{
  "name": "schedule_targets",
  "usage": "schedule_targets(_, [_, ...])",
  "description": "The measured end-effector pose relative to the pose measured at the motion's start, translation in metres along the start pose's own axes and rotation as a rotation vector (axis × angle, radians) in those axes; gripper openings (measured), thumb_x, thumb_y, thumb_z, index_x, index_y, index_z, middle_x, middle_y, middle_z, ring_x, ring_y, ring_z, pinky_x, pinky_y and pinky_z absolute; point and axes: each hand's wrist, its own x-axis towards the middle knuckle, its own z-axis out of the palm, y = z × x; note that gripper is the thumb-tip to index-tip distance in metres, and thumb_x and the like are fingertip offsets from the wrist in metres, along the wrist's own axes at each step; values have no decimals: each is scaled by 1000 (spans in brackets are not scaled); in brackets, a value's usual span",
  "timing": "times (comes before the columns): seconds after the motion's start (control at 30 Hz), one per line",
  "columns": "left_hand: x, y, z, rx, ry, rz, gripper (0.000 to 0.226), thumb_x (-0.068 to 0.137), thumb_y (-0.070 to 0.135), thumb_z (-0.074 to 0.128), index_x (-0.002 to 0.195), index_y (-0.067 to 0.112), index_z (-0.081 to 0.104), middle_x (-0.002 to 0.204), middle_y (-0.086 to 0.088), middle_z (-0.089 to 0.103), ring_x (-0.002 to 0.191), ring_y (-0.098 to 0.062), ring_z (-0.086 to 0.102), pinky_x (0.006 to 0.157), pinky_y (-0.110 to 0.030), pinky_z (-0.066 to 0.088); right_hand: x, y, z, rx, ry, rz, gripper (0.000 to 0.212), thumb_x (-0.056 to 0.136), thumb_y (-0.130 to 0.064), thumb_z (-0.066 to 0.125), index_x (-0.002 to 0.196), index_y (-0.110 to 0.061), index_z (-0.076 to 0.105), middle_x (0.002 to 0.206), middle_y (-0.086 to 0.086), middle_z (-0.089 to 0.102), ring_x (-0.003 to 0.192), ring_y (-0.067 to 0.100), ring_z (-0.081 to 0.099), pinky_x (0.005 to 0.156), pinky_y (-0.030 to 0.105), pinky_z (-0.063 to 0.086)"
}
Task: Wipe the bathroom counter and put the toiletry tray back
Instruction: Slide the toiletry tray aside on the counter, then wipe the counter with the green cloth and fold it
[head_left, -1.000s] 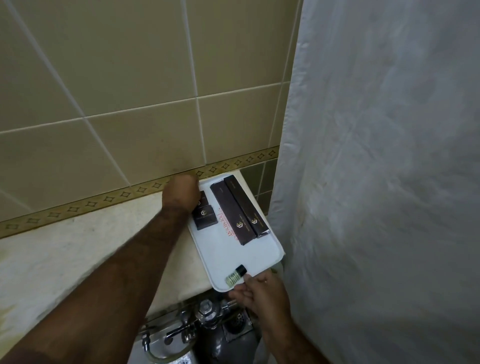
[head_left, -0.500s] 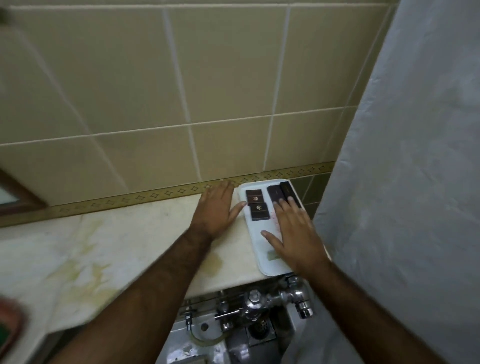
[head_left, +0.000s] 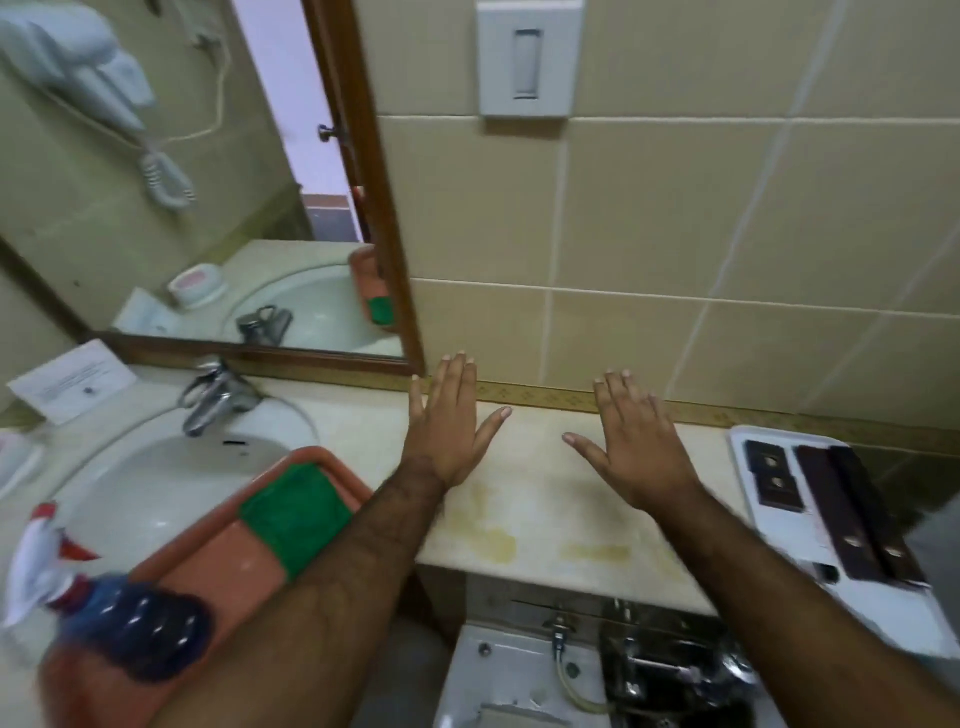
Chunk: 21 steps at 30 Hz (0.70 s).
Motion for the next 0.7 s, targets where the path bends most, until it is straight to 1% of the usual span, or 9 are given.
schedule_targets(0.13, [-23,-89,-16,31,9,-184,91,94,72,13,163,12,18,172,-6,12,159,-24,9,125,-57,10,25,-86,6,52,-38,-137,96,95,-77,17,166,-13,11,176,7,6,162,23,1,130,48,9])
schedule_targets(0.2, [-38,-125,-20,46,31,-266,89,96,71,21,162,11,20,172,-7,14,158,-27,11,125,-57,12,30,-128,11,82,-57,-210,95,96,-76,22,166,-12,10,175,8,7,162,24,1,131,46,6])
schedule_targets(0.27, [-58,-161,-24,74,72,-359,84,98,65,37,160,9,26,170,-12,18,156,-31,17,123,-58,16,33,-173,15,117,-112,-284,93,98,-73,29,165,-11,15,174,11,12,162,27,5,129,44,7])
schedule_targets(0.33, [-76,-180,-24,90,86,-450,82,97,57,51,158,5,30,167,-18,24,154,-36,24,122,-57,22,31,-207,20,163,-219,-304,85,99,-68,38,161,-12,29,168,14,31,157,30,24,126,45,23])
schedule_targets(0.4, [-93,-199,-20,72,33,-555,80,96,49,58,156,4,32,162,-20,31,149,-37,31,120,-52,29,28,-242,26,139,-339,-334,65,99,-60,45,144,-15,55,144,13,61,135,33,53,108,44,48])
schedule_targets(0.43, [-100,-207,-16,41,-9,-603,75,95,46,61,152,4,36,156,-20,38,144,-36,38,117,-48,34,25,-258,29,109,-377,-351,55,99,-56,47,131,-15,65,127,11,69,120,32,62,95,42,55])
schedule_targets(0.5, [-112,-221,-10,-37,-114,-678,55,95,40,64,136,5,52,136,-17,56,125,-33,54,107,-43,46,16,-284,39,91,-428,-348,44,99,-49,52,113,-13,72,106,9,73,101,31,70,77,38,55])
schedule_targets(0.6, [-127,-234,-3,-149,-181,-741,34,93,36,68,109,6,70,107,-11,72,97,-29,70,90,-38,56,6,-310,55,43,-465,-290,34,98,-40,59,109,-12,73,106,9,74,96,31,73,73,37,55])
schedule_targets(0.7, [-130,-235,5,-288,-109,-797,27,86,31,79,99,10,70,82,-1,67,79,-24,68,80,-34,57,1,-321,71,75,-446,-147,26,100,-28,59,113,-12,74,113,10,76,103,31,73,80,38,58])
